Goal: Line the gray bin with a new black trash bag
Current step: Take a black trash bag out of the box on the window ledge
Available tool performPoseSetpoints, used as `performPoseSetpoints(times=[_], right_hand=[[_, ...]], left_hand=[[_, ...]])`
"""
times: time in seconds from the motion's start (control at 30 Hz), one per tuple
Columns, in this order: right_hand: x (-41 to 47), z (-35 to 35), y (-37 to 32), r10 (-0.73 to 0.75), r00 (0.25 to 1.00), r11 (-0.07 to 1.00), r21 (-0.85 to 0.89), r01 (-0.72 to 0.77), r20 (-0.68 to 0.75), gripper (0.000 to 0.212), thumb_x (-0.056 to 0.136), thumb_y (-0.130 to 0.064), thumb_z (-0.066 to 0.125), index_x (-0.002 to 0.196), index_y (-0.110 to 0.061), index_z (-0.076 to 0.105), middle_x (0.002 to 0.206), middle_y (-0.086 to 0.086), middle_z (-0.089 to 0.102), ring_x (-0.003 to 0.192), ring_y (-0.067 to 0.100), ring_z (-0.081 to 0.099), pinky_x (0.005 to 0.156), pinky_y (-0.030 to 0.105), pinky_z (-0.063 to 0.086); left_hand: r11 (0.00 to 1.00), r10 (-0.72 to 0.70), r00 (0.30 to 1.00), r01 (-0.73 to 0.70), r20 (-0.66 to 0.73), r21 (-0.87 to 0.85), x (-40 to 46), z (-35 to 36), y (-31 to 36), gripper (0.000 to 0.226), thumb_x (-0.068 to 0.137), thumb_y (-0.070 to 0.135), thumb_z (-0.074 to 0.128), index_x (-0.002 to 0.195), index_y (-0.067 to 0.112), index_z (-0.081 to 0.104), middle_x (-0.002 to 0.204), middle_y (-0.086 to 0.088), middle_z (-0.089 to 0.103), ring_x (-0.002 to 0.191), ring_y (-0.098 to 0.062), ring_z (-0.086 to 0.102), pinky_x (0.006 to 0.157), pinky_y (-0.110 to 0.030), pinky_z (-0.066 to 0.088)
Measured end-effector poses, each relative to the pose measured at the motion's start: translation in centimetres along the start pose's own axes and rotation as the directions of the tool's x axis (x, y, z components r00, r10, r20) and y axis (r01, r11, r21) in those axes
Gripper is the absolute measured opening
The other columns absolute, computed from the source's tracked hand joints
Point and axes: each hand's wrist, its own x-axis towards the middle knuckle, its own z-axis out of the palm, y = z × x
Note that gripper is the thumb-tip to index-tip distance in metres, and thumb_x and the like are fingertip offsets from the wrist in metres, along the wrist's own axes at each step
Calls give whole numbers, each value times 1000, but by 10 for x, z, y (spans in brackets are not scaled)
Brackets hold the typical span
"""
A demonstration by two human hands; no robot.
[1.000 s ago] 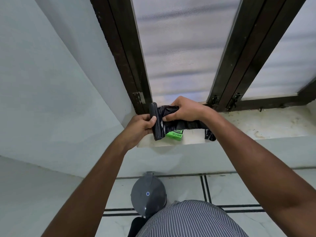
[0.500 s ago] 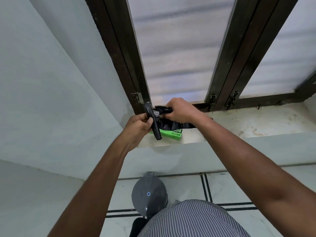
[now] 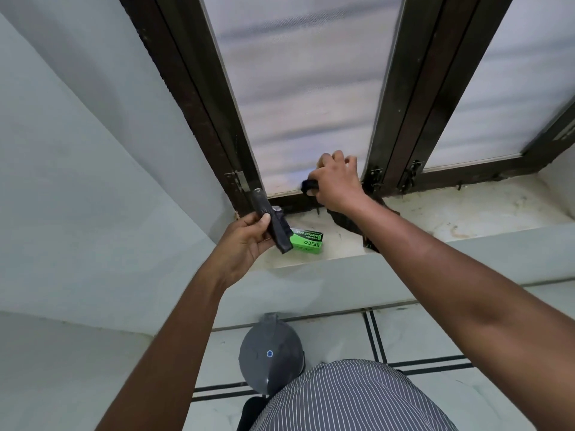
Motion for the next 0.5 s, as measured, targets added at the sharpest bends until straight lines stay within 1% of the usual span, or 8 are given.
performPoseSetpoints(times=[0.2, 0.27, 0.3, 0.33, 0.4, 0.43, 0.47, 0.5], right_hand=[[-21, 10, -11, 85, 995, 996, -24, -84, 43, 65, 97, -42, 74, 155, -23, 53, 154, 16, 41, 143, 38, 37, 115, 52, 31], [-36, 6, -18, 156, 986, 981, 129, -147, -58, 59, 103, -44, 66, 153, -15, 55, 149, 17, 50, 138, 38, 45, 111, 51, 37], [-45, 2, -22, 212, 973, 942, 283, -179, -90, 51, 107, -48, 58, 142, -11, 64, 139, 15, 60, 129, 37, 54, 105, 49, 43], [-54, -5, -27, 268, 963, 862, 450, -233, -14, 56, 111, -56, 49, 126, -7, 72, 124, 13, 71, 117, 34, 63, 99, 47, 49], [-68, -14, -36, 204, 893, 537, 717, -444, 401, 89, 107, -80, 31, 108, -4, 78, 100, 11, 81, 92, 29, 75, 90, 44, 59], [-74, -16, -39, 77, 814, 334, 754, -566, 576, 98, 100, -90, 30, 111, -5, 79, 100, 12, 83, 87, 27, 76, 88, 44, 62], [-79, -14, -38, -74, 750, 155, 751, -642, 657, 100, 94, -94, 36, 117, -7, 79, 108, 14, 84, 88, 27, 77, 85, 42, 63], [-82, -11, -37, -195, 736, -1, 750, -662, 649, 94, 94, -91, 47, 123, -8, 78, 116, 16, 82, 91, 28, 76, 85, 41, 64]], left_hand=[[1000, 14, 993, -12, -117, 18, 11, 3, -6, 21, 104, 10, 62, 125, 8, 64, 119, -11, 77, 118, -27, 73, 111, -44, 53], [1000, 21, 991, -21, -131, 0, 12, 2, -8, 13, 102, 6, 62, 115, 5, 63, 114, -15, 77, 116, -28, 74, 109, -42, 55], [1000, 24, 991, -27, -131, -15, 13, 1, -9, 10, 102, 4, 61, 112, 3, 63, 115, -18, 76, 116, -30, 74, 108, -42, 55], [999, 28, 991, -31, -129, -23, 14, 1, -10, 10, 101, 2, 61, 110, 1, 62, 116, -20, 75, 117, -32, 73, 107, -42, 56], [999, 28, 993, -31, -111, -30, 15, -1, -11, 14, 99, -1, 62, 112, -1, 61, 119, -23, 74, 119, -35, 72, 109, -45, 54], [999, 22, 995, -26, -101, -32, 15, 0, -11, 17, 98, -2, 63, 115, 1, 60, 122, -23, 74, 119, -36, 72, 110, -46, 54], [999, 20, 996, -23, -90, -35, 14, 0, -10, 21, 98, -2, 64, 117, 3, 58, 125, -22, 73, 119, -36, 72, 109, -47, 54], [999, 22, 996, -25, -85, -39, 14, 0, -10, 23, 97, -2, 65, 118, 6, 57, 127, -22, 73, 119, -37, 72, 108, -47, 54]])
